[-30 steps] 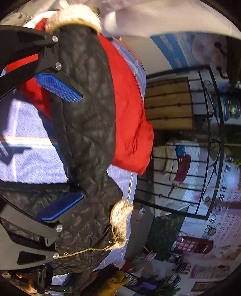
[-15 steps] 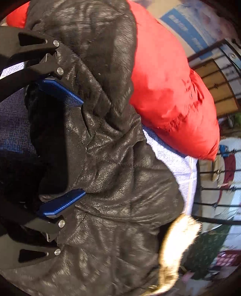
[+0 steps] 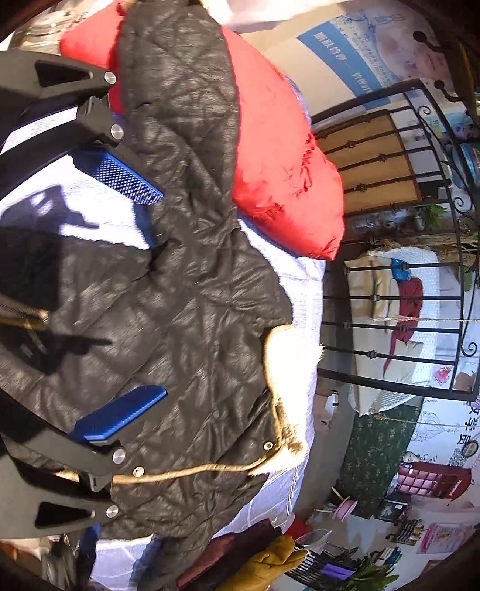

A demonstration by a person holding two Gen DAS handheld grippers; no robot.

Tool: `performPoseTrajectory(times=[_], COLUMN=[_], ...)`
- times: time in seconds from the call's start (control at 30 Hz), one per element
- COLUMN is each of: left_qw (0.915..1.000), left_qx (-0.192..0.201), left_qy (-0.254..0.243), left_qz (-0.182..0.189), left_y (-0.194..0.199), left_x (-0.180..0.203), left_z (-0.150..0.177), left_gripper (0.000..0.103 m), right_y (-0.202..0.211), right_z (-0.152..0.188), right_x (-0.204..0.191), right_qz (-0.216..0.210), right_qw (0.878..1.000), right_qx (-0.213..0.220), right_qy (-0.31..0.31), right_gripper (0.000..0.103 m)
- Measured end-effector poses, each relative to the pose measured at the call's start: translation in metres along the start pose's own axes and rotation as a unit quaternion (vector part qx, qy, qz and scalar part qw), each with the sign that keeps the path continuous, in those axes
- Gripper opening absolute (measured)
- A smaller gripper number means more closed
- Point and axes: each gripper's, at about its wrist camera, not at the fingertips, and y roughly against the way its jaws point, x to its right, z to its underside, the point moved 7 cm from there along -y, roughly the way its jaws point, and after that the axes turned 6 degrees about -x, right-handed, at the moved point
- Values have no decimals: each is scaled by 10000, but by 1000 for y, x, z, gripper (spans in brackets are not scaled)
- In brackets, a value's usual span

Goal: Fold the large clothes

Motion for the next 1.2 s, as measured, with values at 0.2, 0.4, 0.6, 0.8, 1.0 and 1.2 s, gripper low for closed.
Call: performPoseTrajectory(times=[0.2, 0.4, 0.6, 0.8, 1.0, 1.2], left_qw=[9998, 9995, 9991, 9991, 9989, 9987], left_qx=[-36, -169, -192, -183, -202, -260], left_qy=[192, 226, 341, 319, 334, 341], left_qz=[84, 156, 184, 206, 275, 287], left_y=[12, 14, 14, 16, 16, 14], left_x=[-1, -3, -7, -4, -1, 4], left_z=[18, 35, 45, 48, 50, 53], left_gripper=[97, 97, 97, 97, 97, 97], right_y=[140, 229, 227, 226, 236, 241], right_z=[10, 60, 64, 57, 57, 45], right_x=[-141, -245, -232, -218, -211, -153], right_qz=[-1258, -2070, -2225, -2272, -2295, -2560], right_qw=[9887, 9474, 9531, 9559, 9562, 9578], right_qx=[264, 291, 61, 51, 147, 631], right_qy=[767, 2425, 2052, 1861, 1813, 1142], right_gripper=[81, 81, 81, 81, 81, 82])
